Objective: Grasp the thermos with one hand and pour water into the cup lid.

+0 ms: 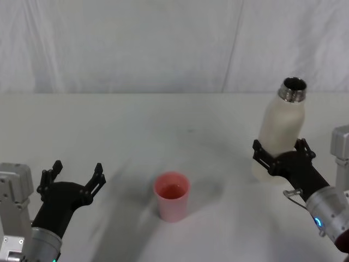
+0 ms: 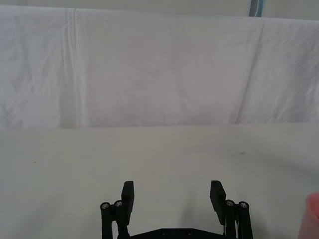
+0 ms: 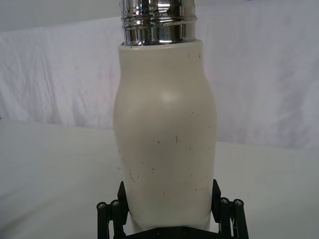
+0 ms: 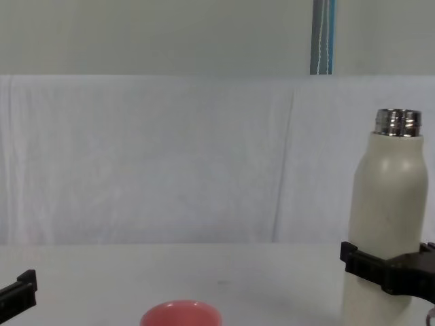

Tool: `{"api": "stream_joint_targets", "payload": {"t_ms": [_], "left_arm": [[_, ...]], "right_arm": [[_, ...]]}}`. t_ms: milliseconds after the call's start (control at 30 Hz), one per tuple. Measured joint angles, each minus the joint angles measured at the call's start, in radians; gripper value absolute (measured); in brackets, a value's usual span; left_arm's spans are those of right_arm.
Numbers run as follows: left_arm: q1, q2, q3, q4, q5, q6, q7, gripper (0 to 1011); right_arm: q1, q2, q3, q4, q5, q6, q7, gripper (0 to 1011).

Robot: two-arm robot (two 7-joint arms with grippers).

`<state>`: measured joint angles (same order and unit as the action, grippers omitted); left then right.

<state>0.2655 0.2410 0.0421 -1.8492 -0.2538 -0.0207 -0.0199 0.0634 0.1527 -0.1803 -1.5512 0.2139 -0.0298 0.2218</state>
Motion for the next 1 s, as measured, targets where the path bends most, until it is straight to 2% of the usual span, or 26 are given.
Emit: {"api": "stream_joint_targets", "payload": {"t_ms": [567,1000], "left_arm": [[0.000,0.000,0.000,0.000,0.000,0.000,0.000,1001],[0.000,0.000,0.000,0.000,0.000,0.000,0.000,1001]], "right_arm": [[0.113,-0.011,-0.038,0.148,-0.019,-0.040,0.008,951],[0.162,-0.019,-0.052,0.208,-0.030,-0.064,0.017,951]]}}
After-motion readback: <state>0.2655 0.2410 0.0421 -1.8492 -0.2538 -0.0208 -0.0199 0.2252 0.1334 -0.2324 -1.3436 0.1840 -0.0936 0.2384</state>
